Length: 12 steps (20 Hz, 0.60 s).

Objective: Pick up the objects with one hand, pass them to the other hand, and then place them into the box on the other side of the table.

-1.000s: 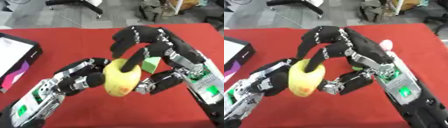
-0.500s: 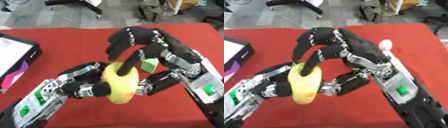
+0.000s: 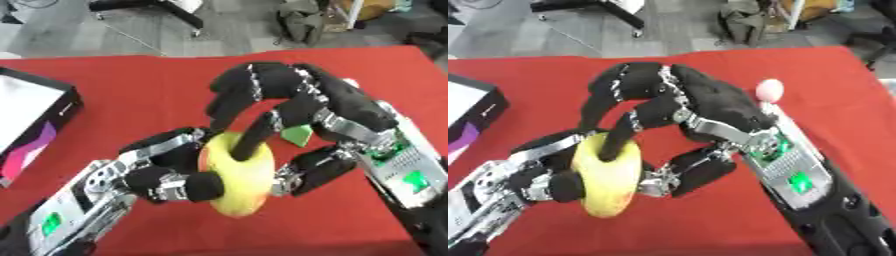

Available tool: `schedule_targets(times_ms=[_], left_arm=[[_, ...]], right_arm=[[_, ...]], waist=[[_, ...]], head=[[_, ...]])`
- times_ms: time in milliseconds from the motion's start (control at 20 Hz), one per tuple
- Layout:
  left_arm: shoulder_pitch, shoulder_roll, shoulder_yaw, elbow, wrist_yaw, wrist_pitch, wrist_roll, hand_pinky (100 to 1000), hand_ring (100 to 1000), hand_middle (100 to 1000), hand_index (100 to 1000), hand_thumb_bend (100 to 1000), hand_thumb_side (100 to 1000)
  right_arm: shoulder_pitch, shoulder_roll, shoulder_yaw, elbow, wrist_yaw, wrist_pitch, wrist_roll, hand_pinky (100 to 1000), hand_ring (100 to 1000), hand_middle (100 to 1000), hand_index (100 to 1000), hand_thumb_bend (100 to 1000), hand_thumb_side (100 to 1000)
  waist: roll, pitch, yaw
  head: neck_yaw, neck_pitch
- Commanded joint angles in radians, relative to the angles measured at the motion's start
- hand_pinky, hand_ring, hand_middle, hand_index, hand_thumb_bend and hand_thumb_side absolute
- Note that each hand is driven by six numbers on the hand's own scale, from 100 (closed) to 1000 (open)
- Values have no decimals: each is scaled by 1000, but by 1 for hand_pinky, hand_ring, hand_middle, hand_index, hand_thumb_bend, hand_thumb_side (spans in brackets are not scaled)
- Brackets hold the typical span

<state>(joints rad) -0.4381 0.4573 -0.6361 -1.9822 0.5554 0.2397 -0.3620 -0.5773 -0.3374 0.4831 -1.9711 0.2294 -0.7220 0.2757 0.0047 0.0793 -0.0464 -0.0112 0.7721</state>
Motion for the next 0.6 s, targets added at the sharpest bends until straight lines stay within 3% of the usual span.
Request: schedule_targets(times_ms=[50,400,600], left_arm=[[-13,0,0,-18,11,5,10,896,655,493,597,605,558],[-16,17,-11,-18,16,15,2,895,641,473,556,550,529],[-21,28,-22,-18,21,21,-15,891,615,432,508,460,459]], right_arm=[[-8,-7,1,-5,7,-24,-16,797,732,685,286,100,100],[-5,-18,4,3,53,-52,-68,802,738,695,297,100,100],[-5,-19,9,15,82,-61,-94,806,741,698,297,100,100]], waist=[[0,-8,1],[0,-8,1],[0,-7,1]], head=[[-2,-2],[-3,-2],[-4,-2]])
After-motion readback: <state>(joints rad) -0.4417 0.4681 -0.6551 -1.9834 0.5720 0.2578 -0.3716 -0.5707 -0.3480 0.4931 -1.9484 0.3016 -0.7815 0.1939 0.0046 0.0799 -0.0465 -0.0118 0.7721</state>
